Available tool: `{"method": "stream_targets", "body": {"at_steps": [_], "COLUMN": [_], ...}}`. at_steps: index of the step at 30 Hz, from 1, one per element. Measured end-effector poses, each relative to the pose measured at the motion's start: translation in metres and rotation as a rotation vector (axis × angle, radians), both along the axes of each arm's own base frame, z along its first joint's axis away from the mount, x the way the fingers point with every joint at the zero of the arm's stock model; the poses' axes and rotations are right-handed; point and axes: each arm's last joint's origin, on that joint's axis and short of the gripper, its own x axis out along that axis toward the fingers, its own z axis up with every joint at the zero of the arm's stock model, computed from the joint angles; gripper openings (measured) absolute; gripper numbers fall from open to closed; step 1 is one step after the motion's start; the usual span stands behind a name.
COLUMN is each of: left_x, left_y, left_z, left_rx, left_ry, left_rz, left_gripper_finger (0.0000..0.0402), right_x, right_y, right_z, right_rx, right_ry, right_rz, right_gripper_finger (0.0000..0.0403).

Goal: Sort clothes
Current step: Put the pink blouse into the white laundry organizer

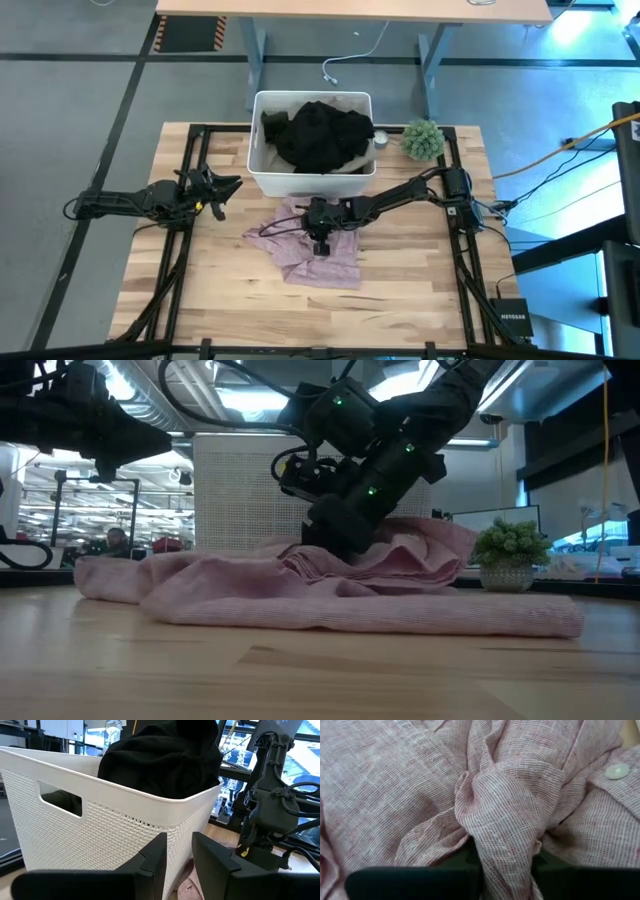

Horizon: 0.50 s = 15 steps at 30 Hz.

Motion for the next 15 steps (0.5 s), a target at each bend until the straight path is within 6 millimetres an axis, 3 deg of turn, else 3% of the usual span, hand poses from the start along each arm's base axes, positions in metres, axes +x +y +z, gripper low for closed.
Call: {"method": "stream_targets", "body": {"at_steps": [7, 11, 15], "left_x": [0.0, 0.0, 0.0], "left_y": [0.0, 0.0, 0.0], "left_z": [-0.002, -0.002, -0.002], "left_rx": [-0.006, -0.007, -0.009], "left_ry": [0.015, 0.019, 0.018], "left_rz": [0.0, 0.0, 0.007], "left_gripper_finger": [0.0086, 0.0086, 0.0086], "right_x": [-0.01, -0.018, -0.032], "right_y": [0.023, 0.034, 0.03], "right_z": [0.035, 0.079, 0.127], "right_rx": [-0.094, -0.14, -0.14], "right_ry": [-0.044, -0.16, -0.264], "right_rz": [0.012, -0.013, -0.031], "right_gripper_finger": [0.0055, 0.0055, 0.0055]}}
